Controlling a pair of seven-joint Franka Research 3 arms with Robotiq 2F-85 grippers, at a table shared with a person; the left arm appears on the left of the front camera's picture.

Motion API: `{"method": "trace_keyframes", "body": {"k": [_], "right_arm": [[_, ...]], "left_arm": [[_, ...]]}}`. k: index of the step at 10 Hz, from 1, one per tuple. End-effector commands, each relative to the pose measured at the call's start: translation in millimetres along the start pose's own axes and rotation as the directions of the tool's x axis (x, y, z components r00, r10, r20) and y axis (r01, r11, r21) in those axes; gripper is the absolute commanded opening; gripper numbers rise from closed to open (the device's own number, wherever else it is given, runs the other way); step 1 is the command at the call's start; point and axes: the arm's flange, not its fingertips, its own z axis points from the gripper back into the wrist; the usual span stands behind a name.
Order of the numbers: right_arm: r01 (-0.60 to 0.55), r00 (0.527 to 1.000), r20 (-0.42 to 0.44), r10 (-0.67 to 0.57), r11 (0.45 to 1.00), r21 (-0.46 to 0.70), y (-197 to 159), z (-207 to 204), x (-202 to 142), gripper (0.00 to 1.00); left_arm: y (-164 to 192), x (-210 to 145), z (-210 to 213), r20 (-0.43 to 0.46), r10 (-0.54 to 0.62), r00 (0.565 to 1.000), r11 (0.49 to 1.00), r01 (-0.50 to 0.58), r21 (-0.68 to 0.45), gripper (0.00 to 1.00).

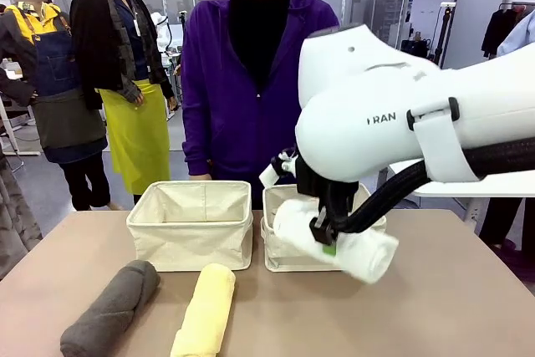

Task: Divide the towels into two baskets.
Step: Pick up one hotel-folded towel from the bottom of the table and place it in the Fabric basket indicated by the person.

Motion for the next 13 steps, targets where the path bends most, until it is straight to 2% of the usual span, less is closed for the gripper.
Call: {"method": "trace_keyframes", "body": {"k": [1, 3, 5, 8, 10, 13], "right_arm": [[-0.202, 0.978, 0.03, 0.205, 0.976, -0.081, -39.7, 17.0, 12.6, 0.37], [-0.347, 0.934, 0.043, 0.355, 0.929, -0.131, -78.0, 20.0, 30.9, 0.37], [-0.46, 0.881, 0.02, 0.472, 0.868, -0.188, -107.8, 9.5, 49.6, 0.37], [-0.516, 0.855, -0.033, 0.518, 0.84, -0.169, -142.1, -23.3, 74.8, 0.37], [-0.546, 0.835, -0.002, 0.55, 0.828, -0.129, -158.4, -45.8, 77.6, 0.37], [-0.54, 0.837, 0.021, 0.546, 0.833, -0.121, -161.4, -72.2, 82.7, 0.37]], "left_arm": [[0.1, 0.7, 3.1, 0.018, -0.02, 1.0, 1.0, 0.02, -0.024, 1.0], [0.1, 0.7, 3.1, 0.018, -0.02, 1.0, 1.0, 0.02, -0.024, 1.0], [0.1, 0.7, 3.1, 0.018, -0.02, 1.0, 1.0, 0.02, -0.024, 1.0], [0.1, 0.7, 3.1, 0.018, -0.02, 1.0, 1.0, 0.02, -0.024, 1.0], [0.1, 0.7, 3.1, 0.018, -0.02, 1.0, 1.0, 0.02, -0.024, 1.0], [0.1, 0.7, 3.1, 0.018, -0.02, 1.0, 1.0, 0.02, -0.024, 1.0]]}}
